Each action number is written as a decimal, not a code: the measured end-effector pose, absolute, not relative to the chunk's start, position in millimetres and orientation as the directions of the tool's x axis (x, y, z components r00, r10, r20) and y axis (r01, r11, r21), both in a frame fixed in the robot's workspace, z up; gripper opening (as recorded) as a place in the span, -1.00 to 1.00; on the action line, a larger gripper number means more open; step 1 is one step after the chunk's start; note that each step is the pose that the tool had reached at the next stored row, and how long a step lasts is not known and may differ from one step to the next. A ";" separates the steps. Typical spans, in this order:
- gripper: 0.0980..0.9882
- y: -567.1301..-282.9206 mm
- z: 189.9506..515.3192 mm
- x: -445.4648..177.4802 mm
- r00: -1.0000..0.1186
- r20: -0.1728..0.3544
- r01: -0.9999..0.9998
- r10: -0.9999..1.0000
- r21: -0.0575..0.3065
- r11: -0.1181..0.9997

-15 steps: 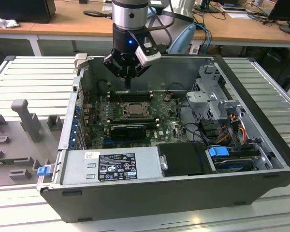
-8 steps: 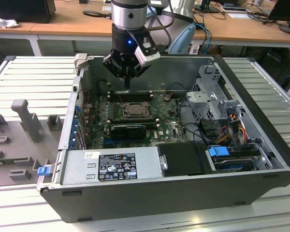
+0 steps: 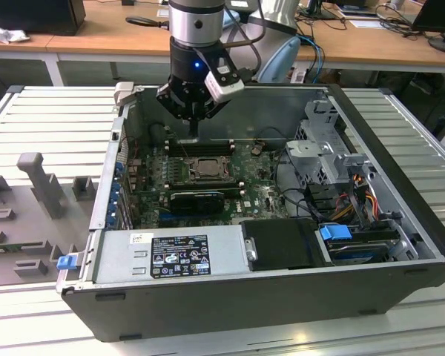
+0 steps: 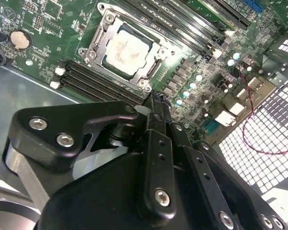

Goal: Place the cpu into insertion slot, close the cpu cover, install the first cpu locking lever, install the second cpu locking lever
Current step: 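Install the first cpu locking lever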

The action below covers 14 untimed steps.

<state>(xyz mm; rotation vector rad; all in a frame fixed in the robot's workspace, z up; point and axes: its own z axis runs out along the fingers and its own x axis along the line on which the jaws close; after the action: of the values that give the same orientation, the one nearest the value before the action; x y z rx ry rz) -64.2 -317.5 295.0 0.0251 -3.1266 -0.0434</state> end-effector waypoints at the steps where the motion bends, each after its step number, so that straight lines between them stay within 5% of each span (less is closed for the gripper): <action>1: -0.98 -317.5 294.9 -64.5 -1.000 0.014 -0.016 -0.016 0.028 0.999; 14: -0.98 -315.7 269.7 -102.9 -1.000 0.012 -0.020 -0.020 0.028 0.999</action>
<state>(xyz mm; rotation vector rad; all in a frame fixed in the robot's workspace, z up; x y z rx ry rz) -102.9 -315.7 269.7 0.0318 -3.1290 -0.0435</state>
